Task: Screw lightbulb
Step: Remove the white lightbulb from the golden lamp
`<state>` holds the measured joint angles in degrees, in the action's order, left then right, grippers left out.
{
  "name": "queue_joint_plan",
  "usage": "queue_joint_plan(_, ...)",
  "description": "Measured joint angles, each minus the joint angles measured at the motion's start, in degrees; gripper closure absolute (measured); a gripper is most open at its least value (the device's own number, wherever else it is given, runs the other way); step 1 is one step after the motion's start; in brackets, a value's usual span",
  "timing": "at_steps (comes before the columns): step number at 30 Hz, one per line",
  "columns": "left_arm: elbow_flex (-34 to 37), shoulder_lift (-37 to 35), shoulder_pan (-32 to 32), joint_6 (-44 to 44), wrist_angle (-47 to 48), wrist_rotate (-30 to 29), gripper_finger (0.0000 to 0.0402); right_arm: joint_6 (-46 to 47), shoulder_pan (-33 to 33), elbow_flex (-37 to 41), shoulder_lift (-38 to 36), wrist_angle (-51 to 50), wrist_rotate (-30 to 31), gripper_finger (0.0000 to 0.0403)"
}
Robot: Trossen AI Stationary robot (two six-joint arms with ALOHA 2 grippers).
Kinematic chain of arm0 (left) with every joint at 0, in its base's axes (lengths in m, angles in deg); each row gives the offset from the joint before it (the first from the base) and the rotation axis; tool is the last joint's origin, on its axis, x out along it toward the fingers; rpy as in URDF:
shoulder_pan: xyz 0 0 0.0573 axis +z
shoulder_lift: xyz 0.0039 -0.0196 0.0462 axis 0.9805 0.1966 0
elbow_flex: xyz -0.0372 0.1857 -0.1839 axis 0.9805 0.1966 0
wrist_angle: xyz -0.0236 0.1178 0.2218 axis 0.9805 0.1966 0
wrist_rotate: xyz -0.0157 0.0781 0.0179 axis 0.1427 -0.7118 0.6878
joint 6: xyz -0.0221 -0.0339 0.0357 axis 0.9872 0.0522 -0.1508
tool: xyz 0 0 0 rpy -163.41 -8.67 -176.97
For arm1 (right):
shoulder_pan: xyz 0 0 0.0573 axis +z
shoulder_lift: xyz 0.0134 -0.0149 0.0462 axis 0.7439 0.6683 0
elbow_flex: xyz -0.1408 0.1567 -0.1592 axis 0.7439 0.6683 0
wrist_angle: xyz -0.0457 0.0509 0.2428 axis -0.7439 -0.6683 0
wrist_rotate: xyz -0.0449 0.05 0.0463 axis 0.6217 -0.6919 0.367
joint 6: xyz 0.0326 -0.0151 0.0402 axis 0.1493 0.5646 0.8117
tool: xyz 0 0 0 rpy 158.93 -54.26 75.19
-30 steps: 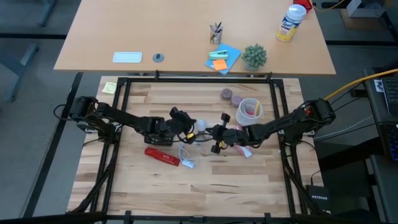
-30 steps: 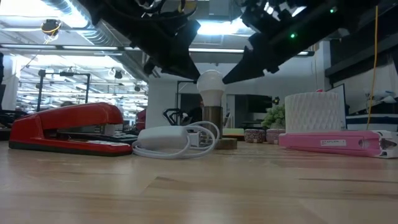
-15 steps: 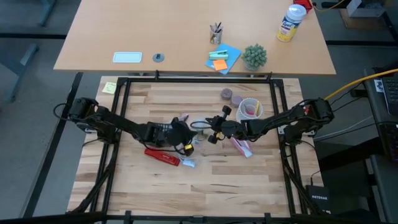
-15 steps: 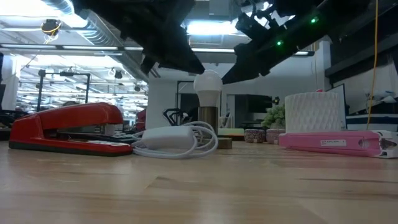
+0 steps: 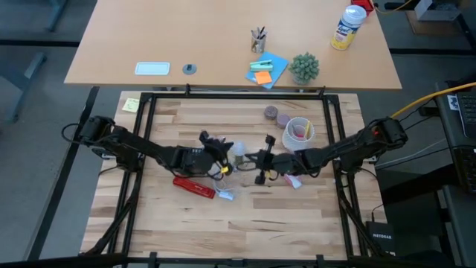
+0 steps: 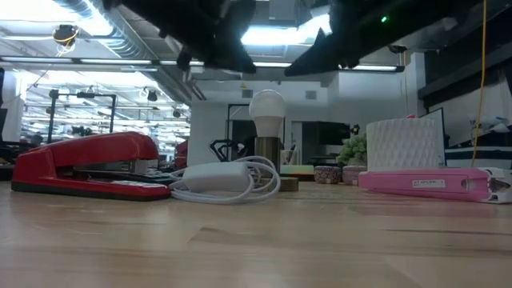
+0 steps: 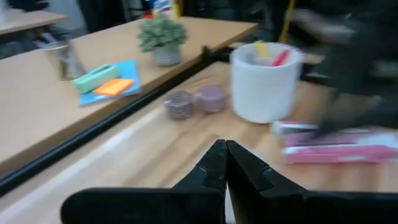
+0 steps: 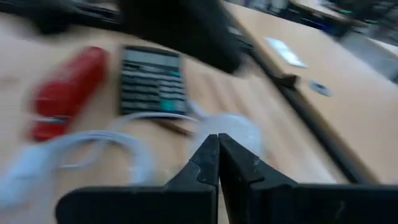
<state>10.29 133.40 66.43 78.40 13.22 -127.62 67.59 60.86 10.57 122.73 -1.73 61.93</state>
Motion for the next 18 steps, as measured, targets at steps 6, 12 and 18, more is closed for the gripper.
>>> queue_joint_plan(6, 0.0, 0.0, 4.6, 3.6, 6.7, 1.5, 0.0401, 2.8, 1.1, 0.0, 2.7, 2.0, -7.3, 0.0395)
queue_joint_plan(12, 0.0, 0.0, 6.3, 5.5, 9.5, 10.3, 0.0401, 2.8, -0.7, 0.0, 6.1, 2.0, -2.2, 0.0395)
queue_joint_plan(18, 0.0, 0.0, 6.0, 6.7, 9.6, 14.1, 0.0401, 2.8, -3.9, 0.0, 7.2, 1.7, -3.4, 0.0395)
